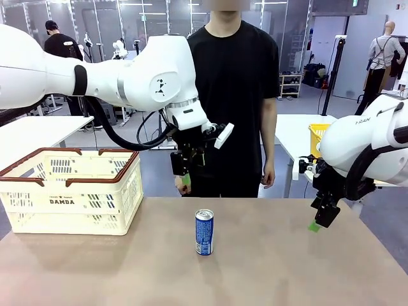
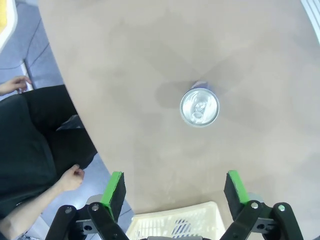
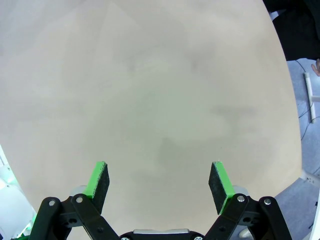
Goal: Place the drinks into the Shopping basket.
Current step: Pick up one drink and place it into the Shopping basket.
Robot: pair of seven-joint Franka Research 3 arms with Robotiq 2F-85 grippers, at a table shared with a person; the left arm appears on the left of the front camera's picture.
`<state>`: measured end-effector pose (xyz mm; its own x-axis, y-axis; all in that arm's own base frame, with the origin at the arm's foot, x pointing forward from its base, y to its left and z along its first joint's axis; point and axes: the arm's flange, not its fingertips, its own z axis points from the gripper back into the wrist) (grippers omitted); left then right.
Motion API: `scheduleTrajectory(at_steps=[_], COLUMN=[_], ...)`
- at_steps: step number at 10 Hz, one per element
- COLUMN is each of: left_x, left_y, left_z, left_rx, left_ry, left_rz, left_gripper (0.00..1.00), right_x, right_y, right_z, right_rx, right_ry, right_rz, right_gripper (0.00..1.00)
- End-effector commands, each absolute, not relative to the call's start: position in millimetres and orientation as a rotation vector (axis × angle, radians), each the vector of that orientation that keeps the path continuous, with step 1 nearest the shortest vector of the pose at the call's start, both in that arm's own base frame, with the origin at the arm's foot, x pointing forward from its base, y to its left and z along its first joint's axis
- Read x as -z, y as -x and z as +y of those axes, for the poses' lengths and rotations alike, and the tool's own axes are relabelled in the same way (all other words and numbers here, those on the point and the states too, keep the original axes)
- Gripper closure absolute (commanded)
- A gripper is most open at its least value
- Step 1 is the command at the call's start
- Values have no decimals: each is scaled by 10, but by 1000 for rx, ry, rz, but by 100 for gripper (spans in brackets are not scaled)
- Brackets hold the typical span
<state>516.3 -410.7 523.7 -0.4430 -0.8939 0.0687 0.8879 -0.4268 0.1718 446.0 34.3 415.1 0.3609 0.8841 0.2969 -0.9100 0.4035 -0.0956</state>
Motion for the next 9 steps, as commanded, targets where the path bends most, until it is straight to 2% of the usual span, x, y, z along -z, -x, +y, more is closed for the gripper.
scheduleTrajectory(at_steps=[1,4,9], left_x=[-5033,-4743,-4381], left_y=[-4943,-4757,-4803], left_z=[-4150,-4301,-4401], left_rx=[1998,1975,1955], left_ry=[-66,-111,-100], left_rz=[-239,-246,-199], left_gripper=[0,0,0], right_x=[-4159,-4159,-4159], right_y=[-4438,-4438,-4438], right_z=[335,335,335], right_rx=[-1163,-1163,-1163], right_ry=[-90,-90,-90], right_rz=[-316,-316,-316], right_gripper=[0,0,0])
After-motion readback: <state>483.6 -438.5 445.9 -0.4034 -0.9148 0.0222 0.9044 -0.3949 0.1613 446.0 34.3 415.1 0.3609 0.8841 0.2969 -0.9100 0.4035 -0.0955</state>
